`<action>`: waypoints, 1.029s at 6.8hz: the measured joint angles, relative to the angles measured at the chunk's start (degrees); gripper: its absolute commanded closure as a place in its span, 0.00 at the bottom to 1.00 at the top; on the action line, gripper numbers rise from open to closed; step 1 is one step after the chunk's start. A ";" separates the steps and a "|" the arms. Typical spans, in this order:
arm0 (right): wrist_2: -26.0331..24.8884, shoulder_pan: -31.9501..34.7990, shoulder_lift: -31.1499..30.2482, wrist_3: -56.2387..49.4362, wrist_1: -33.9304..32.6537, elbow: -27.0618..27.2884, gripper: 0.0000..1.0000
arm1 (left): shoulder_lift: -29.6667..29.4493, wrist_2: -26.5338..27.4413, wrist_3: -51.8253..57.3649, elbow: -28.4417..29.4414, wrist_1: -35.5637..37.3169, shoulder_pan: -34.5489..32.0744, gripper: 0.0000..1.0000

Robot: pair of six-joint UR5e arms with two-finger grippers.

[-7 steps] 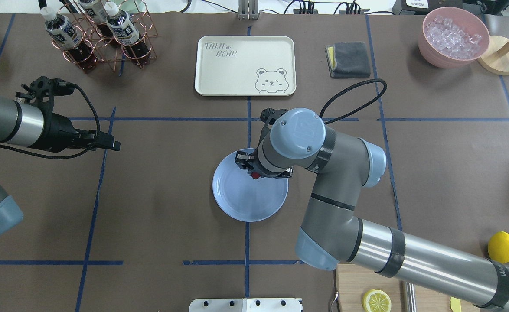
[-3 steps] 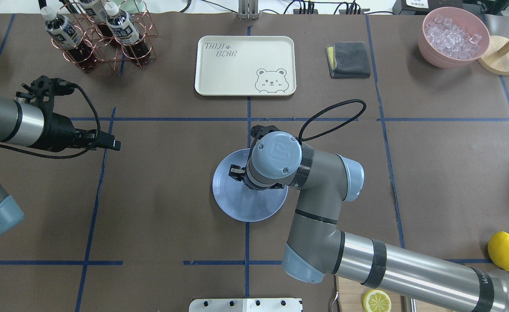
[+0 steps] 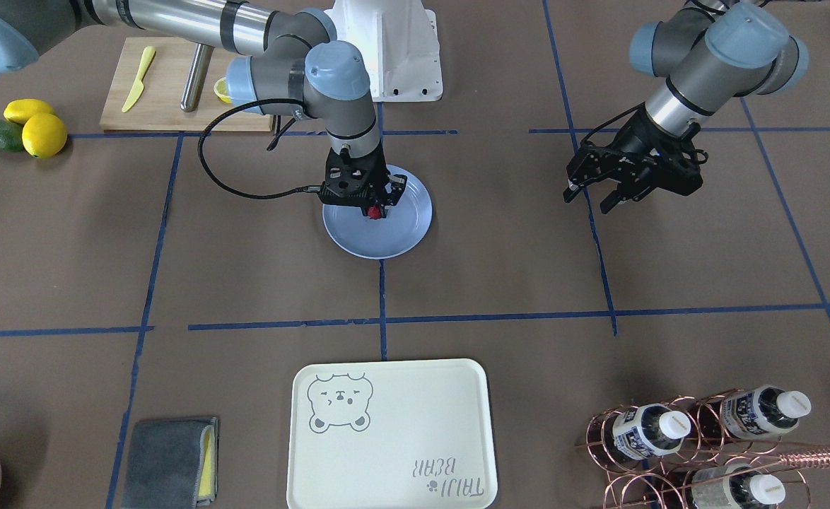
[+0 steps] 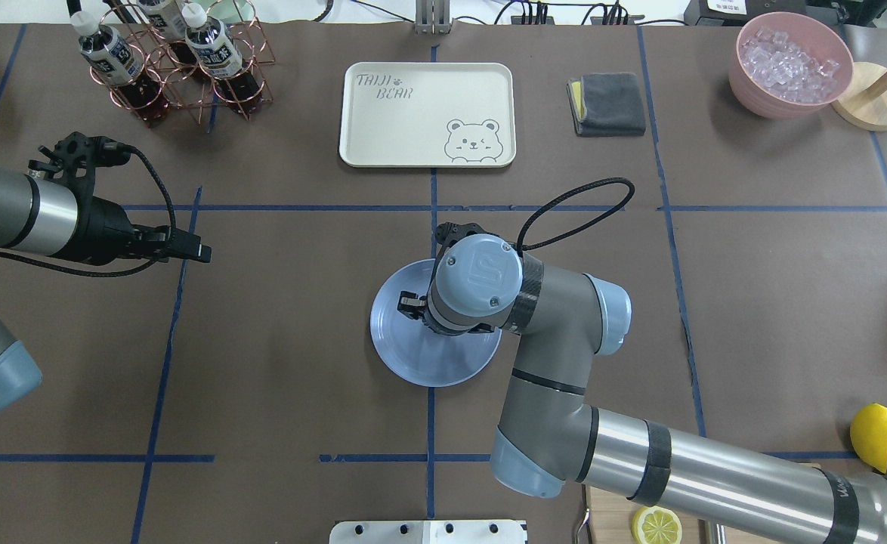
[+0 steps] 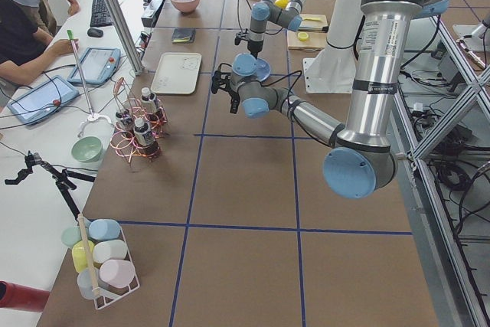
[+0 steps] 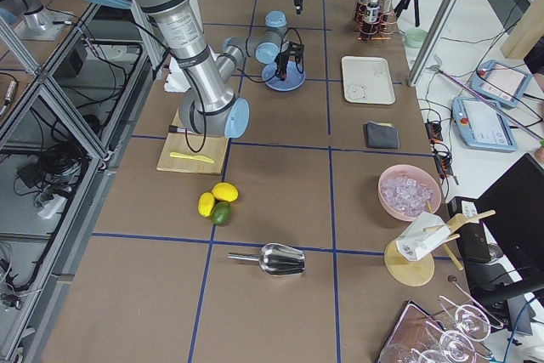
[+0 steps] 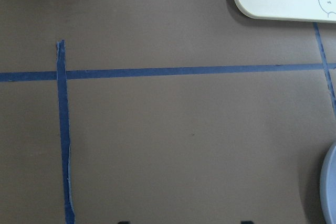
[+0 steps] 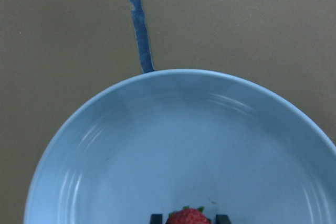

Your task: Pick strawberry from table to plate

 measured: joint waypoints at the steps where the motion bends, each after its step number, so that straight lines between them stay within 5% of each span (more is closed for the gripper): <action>1: -0.04 -0.03 0.00 -0.04 -0.07 0.00 0.00 | -0.02 0.00 0.00 0.01 0.01 0.04 0.24; 4: 1.87 1.76 -2.00 -0.55 -0.30 4.30 0.00 | 0.56 -0.02 2.35 0.02 -0.05 -0.35 0.24; 7: 12.33 12.51 -19.99 -9.80 -0.32 20.06 0.00 | 8.48 -0.81 19.11 -1.48 -0.30 -7.51 0.24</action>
